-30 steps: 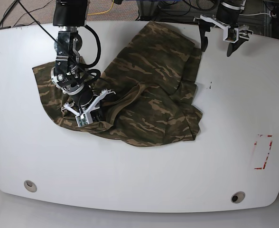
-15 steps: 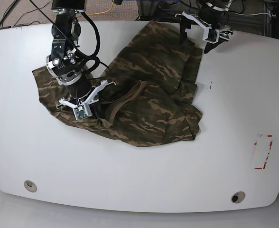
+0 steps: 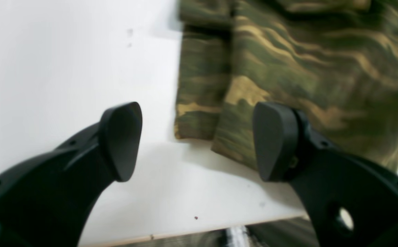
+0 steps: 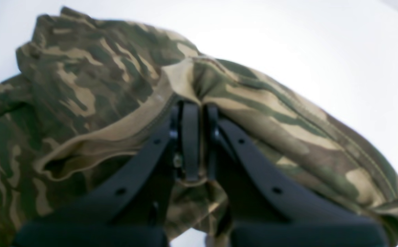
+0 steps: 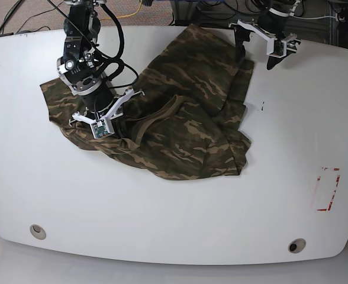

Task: Layout the t-shirt on the table in an organized manner, then fold the t-shirt properly
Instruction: 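Close the right gripper on the shirt edge, then lower the left gripper and grasp the shirt's opposite edge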

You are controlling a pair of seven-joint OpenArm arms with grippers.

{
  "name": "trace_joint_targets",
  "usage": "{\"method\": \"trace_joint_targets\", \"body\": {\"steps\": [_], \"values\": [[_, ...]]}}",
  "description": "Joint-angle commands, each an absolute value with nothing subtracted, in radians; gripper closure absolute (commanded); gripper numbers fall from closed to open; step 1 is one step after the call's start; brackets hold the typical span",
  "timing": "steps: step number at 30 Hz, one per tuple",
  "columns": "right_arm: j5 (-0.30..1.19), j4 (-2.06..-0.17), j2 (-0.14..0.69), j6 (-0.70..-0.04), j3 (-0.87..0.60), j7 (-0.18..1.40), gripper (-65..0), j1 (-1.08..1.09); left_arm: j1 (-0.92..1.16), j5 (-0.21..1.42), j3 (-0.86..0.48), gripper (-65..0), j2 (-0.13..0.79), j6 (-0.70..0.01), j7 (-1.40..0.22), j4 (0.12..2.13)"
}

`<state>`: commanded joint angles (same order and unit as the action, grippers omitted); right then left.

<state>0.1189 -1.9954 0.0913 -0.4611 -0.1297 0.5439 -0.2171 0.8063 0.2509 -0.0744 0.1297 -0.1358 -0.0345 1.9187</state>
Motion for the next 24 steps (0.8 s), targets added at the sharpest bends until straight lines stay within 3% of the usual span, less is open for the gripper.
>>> {"method": "trace_joint_targets", "body": {"steps": [10,18,24], "values": [[0.119,-1.995,0.091,-0.463,-0.130,0.541,0.0,-0.229,0.688,0.458,-0.119,-46.4,0.136,-0.140,-0.289,1.914],[0.119,-1.995,0.091,-0.463,-0.130,0.541,0.0,-0.226,0.613,0.541,-0.120,-45.8,0.136,-0.217,-0.478,1.903],[0.119,-1.995,0.091,-0.463,-0.130,0.541,0.0,-0.225,0.605,0.604,-0.120,-45.8,0.136,-0.219,-0.530,1.868]]}}
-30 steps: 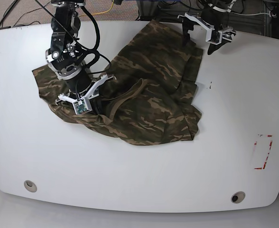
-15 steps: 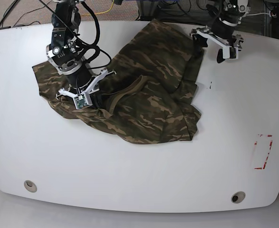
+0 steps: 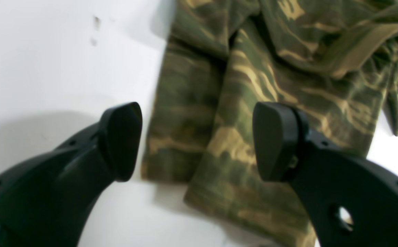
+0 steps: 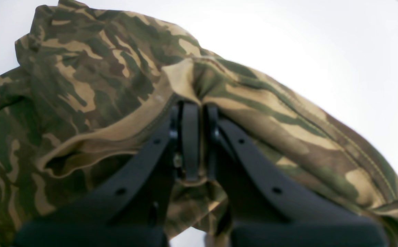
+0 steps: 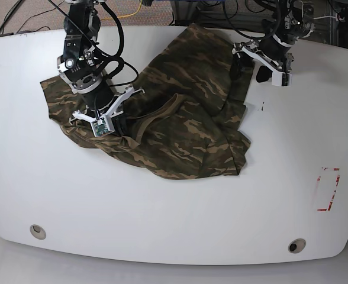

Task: Layout the t-shirt on the table in an organized manner, then fold the t-shirt properly
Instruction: 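Lower the left gripper and grasp the shirt's opposite edge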

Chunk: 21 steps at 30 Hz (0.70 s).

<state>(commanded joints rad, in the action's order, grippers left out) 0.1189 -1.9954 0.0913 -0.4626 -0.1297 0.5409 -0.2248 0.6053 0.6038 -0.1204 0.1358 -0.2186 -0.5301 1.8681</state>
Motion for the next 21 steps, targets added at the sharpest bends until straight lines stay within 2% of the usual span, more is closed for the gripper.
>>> {"method": "trace_joint_targets", "body": {"steps": [15,17,21], "values": [[0.119,-1.995,0.091,-0.463,-0.130,0.541,0.0,-0.228,0.642,0.625,-0.156,-45.8,0.143,-0.226,-0.529,1.768],[0.119,-1.995,0.091,-0.463,-0.130,0.541,0.0,-0.228,0.641,0.625,-0.154,-45.8,0.142,-0.268,-0.530,1.758],[0.119,-1.995,0.091,-0.463,-0.130,0.541,0.0,-0.228,0.634,0.625,-0.153,-45.7,0.137,-0.289,-0.547,1.755]]}}
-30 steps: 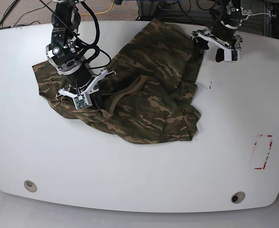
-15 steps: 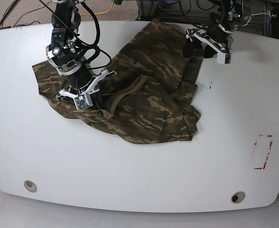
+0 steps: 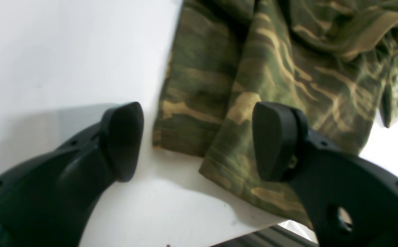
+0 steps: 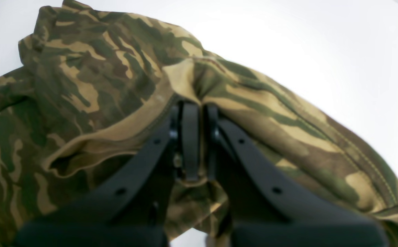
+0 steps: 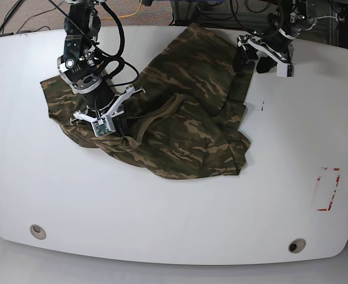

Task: Layout the t-shirt on the table in an organized manner, then fold the t-shirt properly
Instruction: 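Lower the left gripper and grasp the shirt's opposite edge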

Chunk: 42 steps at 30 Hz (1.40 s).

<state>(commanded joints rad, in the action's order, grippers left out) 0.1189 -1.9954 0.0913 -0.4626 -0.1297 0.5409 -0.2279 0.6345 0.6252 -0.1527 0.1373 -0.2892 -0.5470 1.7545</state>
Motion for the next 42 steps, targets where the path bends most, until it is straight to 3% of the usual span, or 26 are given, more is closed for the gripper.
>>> {"method": "trace_joint_targets", "body": {"steps": [8,18,32,42], "values": [[0.119,-1.995,0.091,-0.463,-0.130,0.541,0.0,-0.228,0.558,0.628,-0.153,-33.1,0.107,-0.292,-0.659,1.748],[0.119,-1.995,0.091,-0.463,-0.131,0.541,0.0,-0.228,0.536,0.662,-0.153,-28.5,0.091,-0.292,-0.671,1.748],[0.116,-1.995,0.091,-0.463,-0.133,0.541,0.0,-0.228,0.536,0.670,-0.157,-0.4,0.091,-0.291,-0.667,1.748],[0.119,-1.995,0.091,-0.460,-0.136,0.542,0.0,-0.240,0.564,0.670,-0.236,-0.8,0.093,-0.291,-0.673,1.903]]}}
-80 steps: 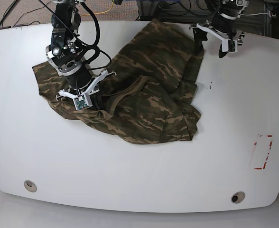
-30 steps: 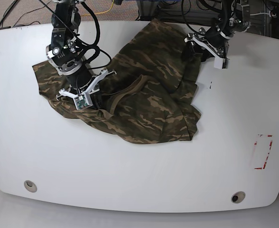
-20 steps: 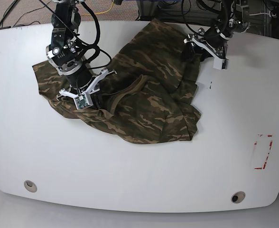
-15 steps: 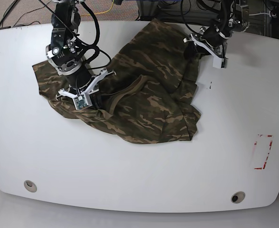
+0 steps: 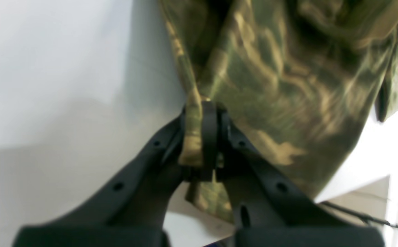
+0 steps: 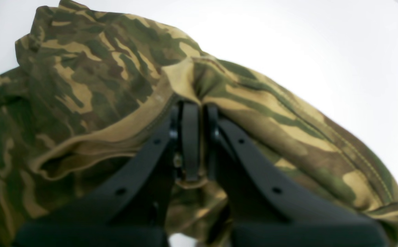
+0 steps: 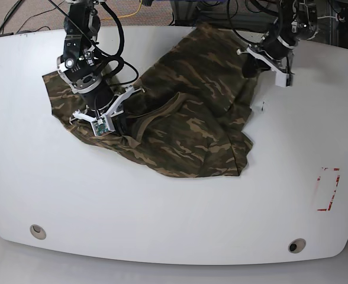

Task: Layout the t-shirt on the table in an organized manner, then fold the t-shirt properly
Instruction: 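Lower the left gripper and grasp the shirt's opposite edge, then lift the shirt with both grippers and stretch it apart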

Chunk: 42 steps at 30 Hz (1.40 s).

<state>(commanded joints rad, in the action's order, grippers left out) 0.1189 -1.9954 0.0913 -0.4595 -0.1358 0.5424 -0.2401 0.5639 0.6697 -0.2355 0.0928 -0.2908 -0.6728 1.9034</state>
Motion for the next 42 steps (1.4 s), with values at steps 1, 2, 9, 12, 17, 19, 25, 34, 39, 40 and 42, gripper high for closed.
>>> {"method": "trace_joint_targets", "body": {"steps": [1,2,9,12,17,19,25,34,39,40,42], "values": [[0.119,-1.995,0.091,-0.460,-0.136,0.541,0.0,-0.245,0.564,0.670,-0.237,-0.8,0.093,-0.291,-0.673,1.914],[0.119,-2.000,0.091,-0.460,-0.136,0.539,0.0,-0.248,0.564,0.670,-0.242,-0.8,0.094,-0.291,-0.673,1.926],[0.119,-2.023,0.091,-0.456,-0.137,0.538,0.0,-0.239,0.545,0.714,-0.298,-0.8,0.170,-0.291,-0.727,2.002],[0.114,-2.020,0.094,-0.456,-0.137,0.541,0.0,-0.205,0.527,0.797,-0.346,-0.8,0.222,-0.291,-0.728,2.000],[0.113,-2.008,0.101,-0.455,-0.139,0.545,0.0,-0.124,0.464,0.898,-0.412,-1.0,0.275,-0.291,-0.730,1.998],[0.111,-2.006,0.101,-0.455,-0.139,0.550,0.0,-0.085,0.435,0.921,-0.438,-1.0,0.306,-0.291,-0.731,1.998],[0.111,-1.985,0.127,-0.455,-0.139,0.618,0.0,0.062,0.334,0.931,-0.478,-1.0,0.383,-0.291,-0.780,1.998],[0.113,-1.939,0.163,-0.460,-0.168,0.621,0.0,0.234,0.189,0.931,-0.490,-1.0,0.544,-0.291,-0.791,1.997],[0.113,-1.914,0.199,-0.460,-0.170,0.627,-0.2,0.337,0.047,0.931,-0.493,-1.3,0.608,-0.292,-0.792,1.997],[0.113,-1.911,0.203,-0.460,-0.170,0.634,-0.2,0.352,0.031,0.931,-0.492,-1.3,0.613,-0.292,-0.794,1.997],[0.113,-1.908,0.211,-0.460,-0.170,0.657,-0.2,0.401,-0.035,0.928,-0.493,-1.3,0.639,-0.292,-0.812,1.995]]}}
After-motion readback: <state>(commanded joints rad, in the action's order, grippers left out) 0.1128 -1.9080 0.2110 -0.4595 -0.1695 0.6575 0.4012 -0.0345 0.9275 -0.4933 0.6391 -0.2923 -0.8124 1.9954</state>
